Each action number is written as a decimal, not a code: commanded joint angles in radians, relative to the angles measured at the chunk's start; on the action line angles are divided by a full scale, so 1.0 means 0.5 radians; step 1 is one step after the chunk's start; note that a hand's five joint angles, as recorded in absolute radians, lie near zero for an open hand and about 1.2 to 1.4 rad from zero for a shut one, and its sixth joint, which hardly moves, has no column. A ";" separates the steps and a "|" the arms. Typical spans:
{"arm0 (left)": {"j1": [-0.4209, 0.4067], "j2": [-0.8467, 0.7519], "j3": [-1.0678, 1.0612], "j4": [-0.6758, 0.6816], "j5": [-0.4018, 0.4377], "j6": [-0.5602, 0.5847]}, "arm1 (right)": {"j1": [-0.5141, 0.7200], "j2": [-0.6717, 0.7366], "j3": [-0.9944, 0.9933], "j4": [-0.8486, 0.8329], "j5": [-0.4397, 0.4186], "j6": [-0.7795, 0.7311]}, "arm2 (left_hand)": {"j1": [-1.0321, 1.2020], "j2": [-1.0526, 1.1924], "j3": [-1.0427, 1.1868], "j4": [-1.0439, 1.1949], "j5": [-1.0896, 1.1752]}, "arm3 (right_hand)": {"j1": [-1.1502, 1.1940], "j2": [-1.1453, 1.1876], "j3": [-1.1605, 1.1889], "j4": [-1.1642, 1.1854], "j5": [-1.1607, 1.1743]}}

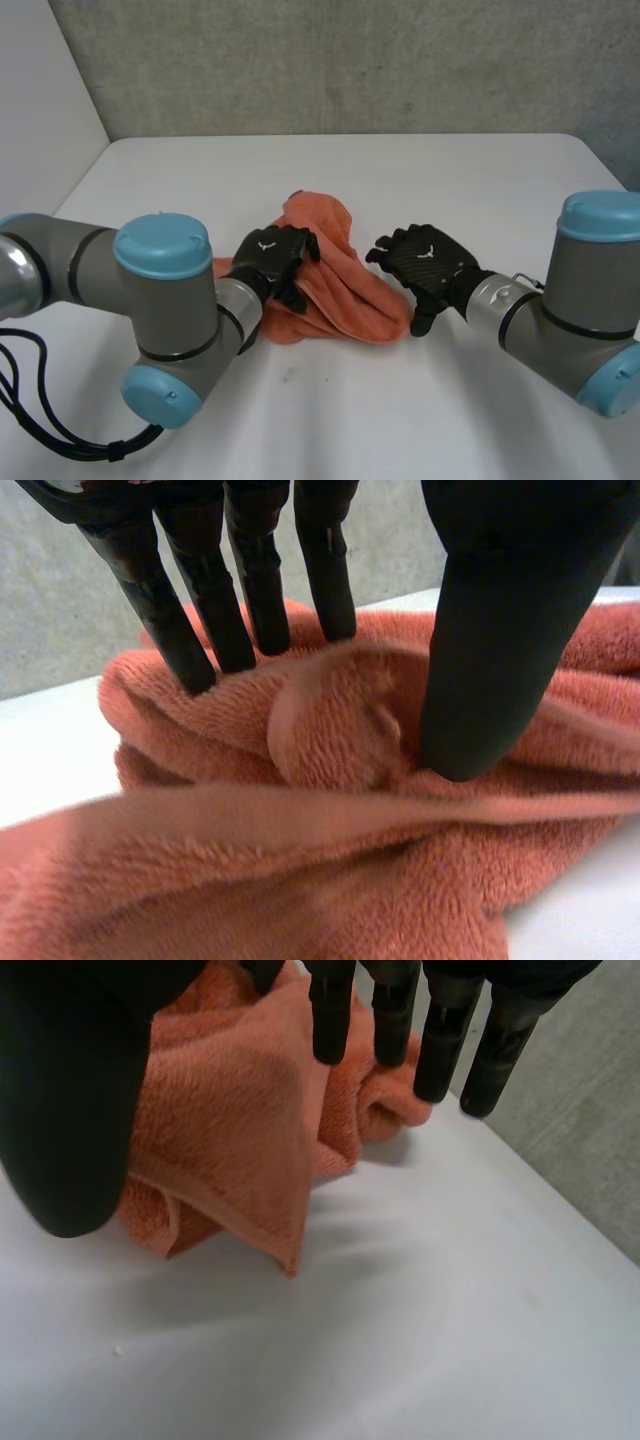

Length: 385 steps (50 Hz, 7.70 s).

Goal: Fold the laundry

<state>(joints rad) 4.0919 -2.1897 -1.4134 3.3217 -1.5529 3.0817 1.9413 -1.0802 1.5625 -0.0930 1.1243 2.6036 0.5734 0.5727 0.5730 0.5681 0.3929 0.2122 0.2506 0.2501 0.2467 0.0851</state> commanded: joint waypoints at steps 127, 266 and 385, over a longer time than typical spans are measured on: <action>-0.293 0.020 -0.159 -0.099 -0.824 -0.414 | -0.118 0.225 -0.616 -0.124 0.933 0.287 | 0.096 0.097 0.097 0.106 0.108 | 2.368 2.291 2.292 2.299 2.273; 0.808 0.302 -0.656 0.336 0.044 -0.092 | -0.367 -0.073 -0.060 -0.210 0.577 0.708 | -0.228 -0.226 -0.227 -0.217 -0.216 | 2.368 2.291 2.292 2.299 2.273; 0.676 -0.403 0.418 0.477 0.096 1.513 | -0.253 0.537 -0.882 0.052 0.927 -0.403 | 1.646 1.647 1.646 1.656 1.658 | 2.368 2.291 2.292 2.299 2.273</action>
<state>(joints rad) 4.4310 -2.2832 -1.3292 3.5311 -1.5061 3.8366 1.7994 -0.8700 1.1733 0.0792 1.5585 2.4070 1.1948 1.2178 1.2148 1.2174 1.0365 0.9752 1.1776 1.1881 1.1929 0.9950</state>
